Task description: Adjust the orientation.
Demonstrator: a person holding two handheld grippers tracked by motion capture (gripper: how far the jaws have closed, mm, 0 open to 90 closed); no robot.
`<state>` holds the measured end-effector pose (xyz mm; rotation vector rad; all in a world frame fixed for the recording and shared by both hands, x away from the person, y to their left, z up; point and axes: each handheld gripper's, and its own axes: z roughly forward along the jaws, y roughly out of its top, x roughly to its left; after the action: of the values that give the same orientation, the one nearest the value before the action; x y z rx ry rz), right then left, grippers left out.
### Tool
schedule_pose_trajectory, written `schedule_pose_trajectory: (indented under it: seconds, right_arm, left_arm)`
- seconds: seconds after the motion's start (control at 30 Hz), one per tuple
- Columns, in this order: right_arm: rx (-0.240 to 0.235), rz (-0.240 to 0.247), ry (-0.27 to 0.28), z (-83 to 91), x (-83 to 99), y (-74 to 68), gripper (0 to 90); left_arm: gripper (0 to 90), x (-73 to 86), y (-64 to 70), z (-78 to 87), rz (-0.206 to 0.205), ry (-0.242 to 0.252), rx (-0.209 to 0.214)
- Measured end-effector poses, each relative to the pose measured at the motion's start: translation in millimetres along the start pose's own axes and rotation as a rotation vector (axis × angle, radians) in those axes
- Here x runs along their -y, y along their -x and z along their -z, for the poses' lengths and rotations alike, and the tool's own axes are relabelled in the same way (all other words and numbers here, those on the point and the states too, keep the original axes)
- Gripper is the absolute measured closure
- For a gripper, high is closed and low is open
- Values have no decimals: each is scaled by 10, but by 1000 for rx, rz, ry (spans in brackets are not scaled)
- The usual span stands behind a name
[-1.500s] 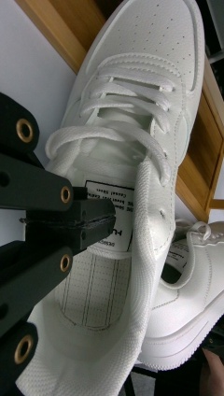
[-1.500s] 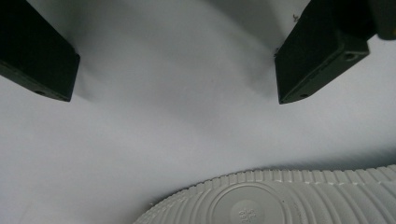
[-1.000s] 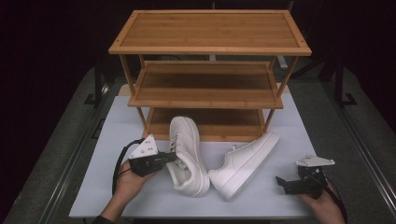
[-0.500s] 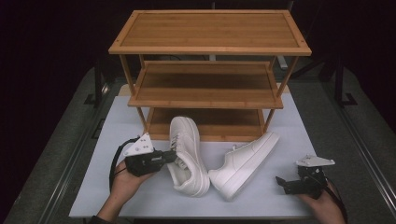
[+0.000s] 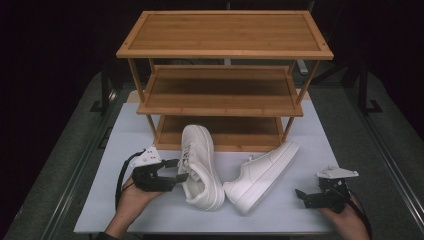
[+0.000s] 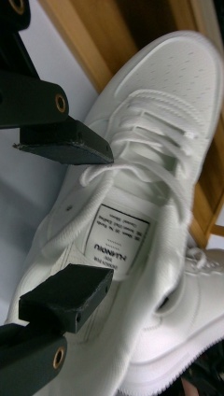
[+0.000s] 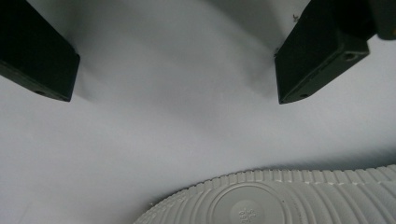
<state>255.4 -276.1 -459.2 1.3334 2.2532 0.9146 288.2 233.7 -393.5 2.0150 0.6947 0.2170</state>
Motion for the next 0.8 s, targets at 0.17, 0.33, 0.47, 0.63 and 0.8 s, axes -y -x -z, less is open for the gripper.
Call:
schedule_pose_trajectory:
  seconds: [0.17, 0.33, 0.47, 0.63, 0.8]
  right_arm:
    - [0, 0, 0, 0, 0, 0, 0]
    - [0, 0, 0, 0, 0, 0, 0]
    - [0, 0, 0, 0, 0, 0, 0]
    - [0, 0, 0, 0, 0, 0, 0]
    - [0, 0, 0, 0, 0, 0, 0]
  left_arm:
    - [425, 35, -13, -53, 26, -18, -16]
    - [580, -1, -13, -11, 43, -12, -6]
    - [636, -49, 14, -23, 45, -6, -1]
    - [674, -78, 19, -31, 51, -11, 1]
    - [796, -128, 23, 8, 45, -2, -10]
